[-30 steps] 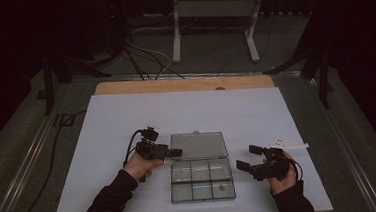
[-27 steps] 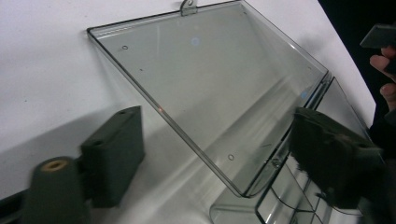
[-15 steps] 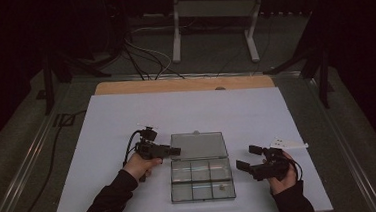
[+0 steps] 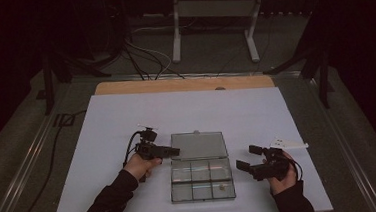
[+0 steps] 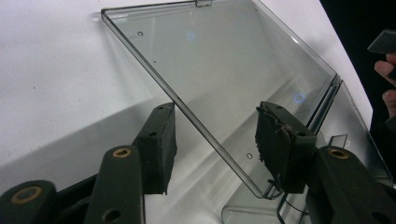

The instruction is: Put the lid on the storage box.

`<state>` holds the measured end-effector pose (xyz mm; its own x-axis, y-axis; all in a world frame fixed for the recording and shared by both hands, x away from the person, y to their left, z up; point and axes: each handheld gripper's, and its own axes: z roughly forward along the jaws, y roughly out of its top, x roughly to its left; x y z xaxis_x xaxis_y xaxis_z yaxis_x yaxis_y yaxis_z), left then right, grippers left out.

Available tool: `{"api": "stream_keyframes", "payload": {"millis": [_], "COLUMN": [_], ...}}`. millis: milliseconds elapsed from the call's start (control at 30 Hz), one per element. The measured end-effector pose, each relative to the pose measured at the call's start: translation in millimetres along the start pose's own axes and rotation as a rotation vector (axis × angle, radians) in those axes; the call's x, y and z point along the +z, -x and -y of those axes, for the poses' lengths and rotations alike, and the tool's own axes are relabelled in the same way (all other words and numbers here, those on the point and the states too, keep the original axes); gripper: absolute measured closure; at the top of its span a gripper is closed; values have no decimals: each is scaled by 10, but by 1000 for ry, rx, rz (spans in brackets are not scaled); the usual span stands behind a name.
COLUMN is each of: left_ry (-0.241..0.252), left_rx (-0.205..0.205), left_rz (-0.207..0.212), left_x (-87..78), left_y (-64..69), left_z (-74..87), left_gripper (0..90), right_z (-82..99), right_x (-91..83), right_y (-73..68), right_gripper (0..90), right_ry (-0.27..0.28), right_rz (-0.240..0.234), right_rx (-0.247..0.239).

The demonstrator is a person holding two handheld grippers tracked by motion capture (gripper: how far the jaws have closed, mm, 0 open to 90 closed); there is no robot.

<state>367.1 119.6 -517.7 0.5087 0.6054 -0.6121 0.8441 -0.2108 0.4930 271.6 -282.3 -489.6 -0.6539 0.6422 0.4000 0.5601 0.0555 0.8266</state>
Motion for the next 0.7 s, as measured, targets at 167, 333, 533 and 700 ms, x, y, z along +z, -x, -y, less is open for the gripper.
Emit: {"api": "stream_keyframes", "payload": {"millis": [167, 333, 533, 700], "left_ry": [9, 17, 27, 36], "left_rx": [14, 21, 28, 43], "left_rz": [-8, -2, 3, 4], "left_x": [-12, -23, -37, -56], "left_y": [24, 30, 35, 48], "left_z": [2, 6, 11, 13], "left_gripper": [557, 578, 609, 638], "right_z": [1, -1, -1, -1], "right_x": [-1, -4, -4, -6], "right_y": [3, 2, -1, 2], "right_gripper": [0, 0, 0, 0], "right_ry": [1, 3, 3, 4], "right_rz": [1, 0, 1, 1], "right_rx": [0, -2, -2, -1]}}
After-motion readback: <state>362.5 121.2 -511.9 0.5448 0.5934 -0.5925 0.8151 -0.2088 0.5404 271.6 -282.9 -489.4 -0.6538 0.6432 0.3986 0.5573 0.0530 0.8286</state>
